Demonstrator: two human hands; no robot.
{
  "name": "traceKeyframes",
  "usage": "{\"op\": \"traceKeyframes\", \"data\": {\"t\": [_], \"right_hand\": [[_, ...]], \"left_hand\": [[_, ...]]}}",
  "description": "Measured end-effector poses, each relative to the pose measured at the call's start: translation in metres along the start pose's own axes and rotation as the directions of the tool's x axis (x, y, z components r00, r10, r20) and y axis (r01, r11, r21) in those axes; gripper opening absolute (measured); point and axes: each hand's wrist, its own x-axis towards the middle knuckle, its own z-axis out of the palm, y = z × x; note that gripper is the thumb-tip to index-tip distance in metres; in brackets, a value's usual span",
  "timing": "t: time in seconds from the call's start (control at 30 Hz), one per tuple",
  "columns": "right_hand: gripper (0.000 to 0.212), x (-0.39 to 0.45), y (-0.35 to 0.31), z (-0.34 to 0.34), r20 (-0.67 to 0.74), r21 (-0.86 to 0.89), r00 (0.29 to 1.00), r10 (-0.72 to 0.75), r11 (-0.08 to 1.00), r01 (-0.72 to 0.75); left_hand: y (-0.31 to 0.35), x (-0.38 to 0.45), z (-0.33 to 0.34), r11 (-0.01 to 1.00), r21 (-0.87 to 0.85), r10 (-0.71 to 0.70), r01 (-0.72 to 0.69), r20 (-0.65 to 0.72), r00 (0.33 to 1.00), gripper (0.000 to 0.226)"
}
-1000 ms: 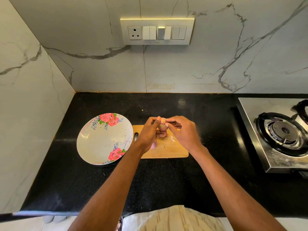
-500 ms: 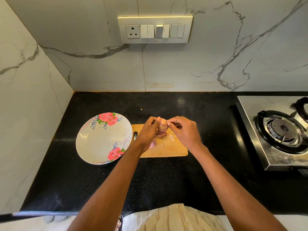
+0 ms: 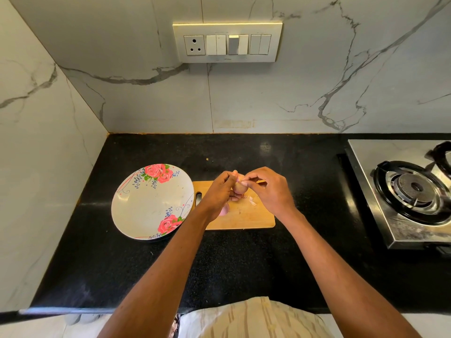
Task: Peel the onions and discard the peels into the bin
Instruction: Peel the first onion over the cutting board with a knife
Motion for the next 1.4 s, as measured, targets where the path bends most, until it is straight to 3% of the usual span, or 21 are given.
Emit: {"op": "traceKeyframes", "data": {"t": [0.23, 0.4, 0.6, 0.77, 1.2, 1.3, 1.4], "right_hand": [[0.006, -0.004, 0.002, 0.005, 0.002, -0.126, 0.999, -0.053, 0.991, 0.053], [0.008, -0.009, 0.007, 0.007, -0.034, -0.048, 0.997, 0.073, 0.996, -0.075], [0.020, -0.007, -0.003, 0.008, -0.041, 0.048, 0.996, 0.084, 0.996, -0.082], [0.019, -0.006, -0.002, 0.009, -0.080, -0.001, 0.993, 0.086, 0.996, -0.086], [0.017, -0.011, 0.001, 0.004, -0.090, 0.113, 0.977, 0.192, 0.977, -0.182], [0.024, -0.010, 0.000, 0.003, -0.057, 0.154, 0.984, 0.169, 0.975, -0.158], [0.025, -0.010, 0.002, 0.003, -0.075, 0.070, 0.995, 0.065, 0.996, -0.060]], "left_hand": [[-0.004, 0.001, 0.005, 0.986, -0.145, -0.084, 0.080, -0.020, 0.996, 0.037], [-0.001, -0.001, 0.001, 0.975, -0.214, -0.070, 0.063, -0.028, 0.997, 0.028], [-0.002, -0.001, 0.000, 0.981, -0.196, 0.000, -0.005, -0.024, 1.000, 0.032], [-0.002, -0.003, 0.003, 0.981, -0.192, 0.033, -0.034, -0.010, 0.999, 0.035], [-0.001, -0.005, 0.008, 0.981, -0.189, 0.045, -0.042, 0.011, 0.999, 0.032], [0.000, -0.004, 0.007, 0.983, -0.171, 0.070, -0.068, 0.010, 0.997, 0.035], [0.001, -0.005, 0.007, 0.986, -0.142, 0.084, -0.082, 0.010, 0.996, 0.031]]}}
